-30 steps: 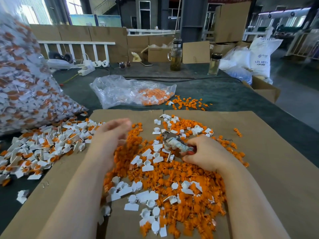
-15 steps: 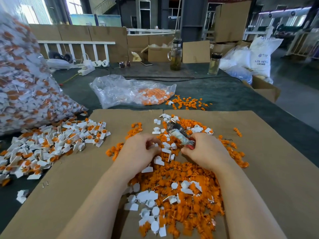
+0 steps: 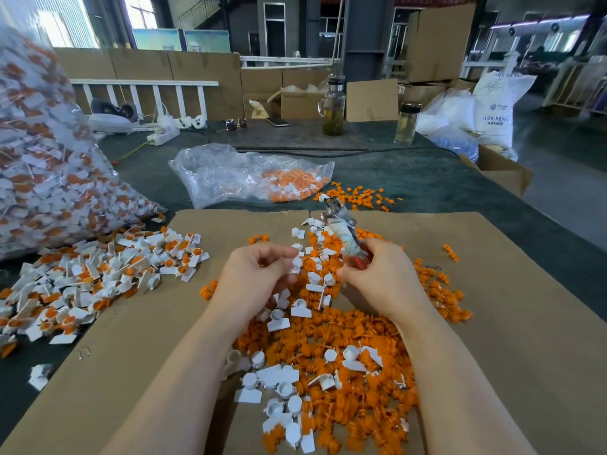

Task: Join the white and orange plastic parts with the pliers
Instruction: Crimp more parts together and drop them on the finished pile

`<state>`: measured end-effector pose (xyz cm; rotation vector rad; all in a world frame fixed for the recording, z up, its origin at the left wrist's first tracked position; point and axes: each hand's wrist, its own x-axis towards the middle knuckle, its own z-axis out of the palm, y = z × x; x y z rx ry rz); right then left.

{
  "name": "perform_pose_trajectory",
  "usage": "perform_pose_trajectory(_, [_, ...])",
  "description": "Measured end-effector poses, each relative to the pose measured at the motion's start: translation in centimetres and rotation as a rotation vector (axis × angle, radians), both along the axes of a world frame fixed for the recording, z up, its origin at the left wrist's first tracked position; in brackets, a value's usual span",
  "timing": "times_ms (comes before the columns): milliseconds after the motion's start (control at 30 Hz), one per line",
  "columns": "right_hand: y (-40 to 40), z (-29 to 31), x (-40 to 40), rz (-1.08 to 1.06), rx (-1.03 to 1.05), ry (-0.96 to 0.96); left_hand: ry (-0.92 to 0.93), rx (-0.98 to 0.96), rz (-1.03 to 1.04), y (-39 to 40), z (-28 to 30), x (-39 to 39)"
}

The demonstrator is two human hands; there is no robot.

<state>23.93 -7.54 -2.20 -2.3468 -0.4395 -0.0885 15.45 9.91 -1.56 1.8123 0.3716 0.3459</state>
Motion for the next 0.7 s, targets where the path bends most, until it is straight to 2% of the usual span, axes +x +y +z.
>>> perform_pose_trajectory(100, [0.3,0.3,-0.4,0.028,0.113,0.001,-0.006,-0.131,-0.043,0.2,0.3,-0.1])
perform_pose_trajectory(233, [0.6,0.5,-0.9,0.052,0.203,-0.051,-0.057,-0.122,-0.058,0.0,0.4,-0.2])
perform_pose_trajectory(467, [1.1,1.1,-1.8,0.109,0.274,-0.085,-0.15,-0.061,0.162,-0.6,0.5,-0.1])
perform_pose_trajectory(700, [1.6,1.3,-2.2,0.124,0.32,-0.111,-0.21,-0.067,0.172,-1.6,0.4,0.1])
